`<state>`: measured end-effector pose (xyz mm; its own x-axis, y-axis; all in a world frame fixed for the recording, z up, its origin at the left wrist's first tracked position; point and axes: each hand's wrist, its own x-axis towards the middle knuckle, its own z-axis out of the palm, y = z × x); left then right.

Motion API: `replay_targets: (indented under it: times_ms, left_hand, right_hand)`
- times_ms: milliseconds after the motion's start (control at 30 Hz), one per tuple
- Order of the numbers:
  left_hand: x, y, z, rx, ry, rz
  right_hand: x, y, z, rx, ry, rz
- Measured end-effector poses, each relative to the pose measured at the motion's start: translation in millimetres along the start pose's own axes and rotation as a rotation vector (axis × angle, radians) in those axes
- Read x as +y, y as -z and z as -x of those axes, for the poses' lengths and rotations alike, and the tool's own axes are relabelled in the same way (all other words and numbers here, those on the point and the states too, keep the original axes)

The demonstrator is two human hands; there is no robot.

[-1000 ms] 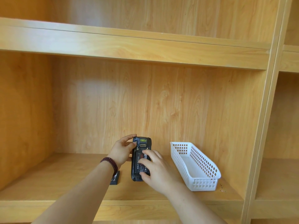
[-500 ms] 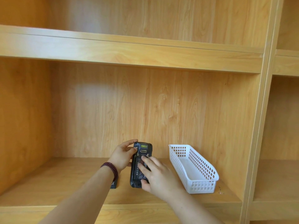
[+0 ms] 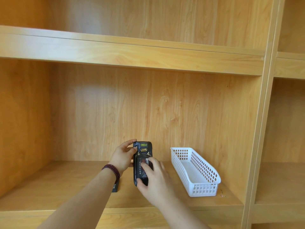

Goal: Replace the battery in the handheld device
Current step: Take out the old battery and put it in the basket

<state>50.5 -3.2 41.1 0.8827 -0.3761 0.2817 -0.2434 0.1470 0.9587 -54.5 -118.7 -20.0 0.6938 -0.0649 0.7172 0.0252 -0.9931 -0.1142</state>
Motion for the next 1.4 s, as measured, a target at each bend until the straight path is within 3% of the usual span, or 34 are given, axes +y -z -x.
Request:
replay_targets:
  times_ms: [133,400,767,1133,1400]
  left_hand:
    - [-1,-3,0,0.011,-0.008,0.001]
    - [-9,0,0,-0.005,-0.010,0.010]
    - [-10,-3,-10,0.008,-0.008,0.037]
    - [-11,-18,-16,-0.009,-0.016,0.052]
    - [0,-11,-12,0.003,-0.026,0.031]
  right_hand:
    - [-19,-5,-3,0.026,-0.253,-0.177]
    - [-34,-7,-16,-0.028,-0.465,-0.242]
    - [-27,1,-14,-0.121,-0.466,-0.193]
    - [-9,22,-34,0.021,-0.406,-0.297]
    - [72,63,-62,0.008,-0.560,-0.283]
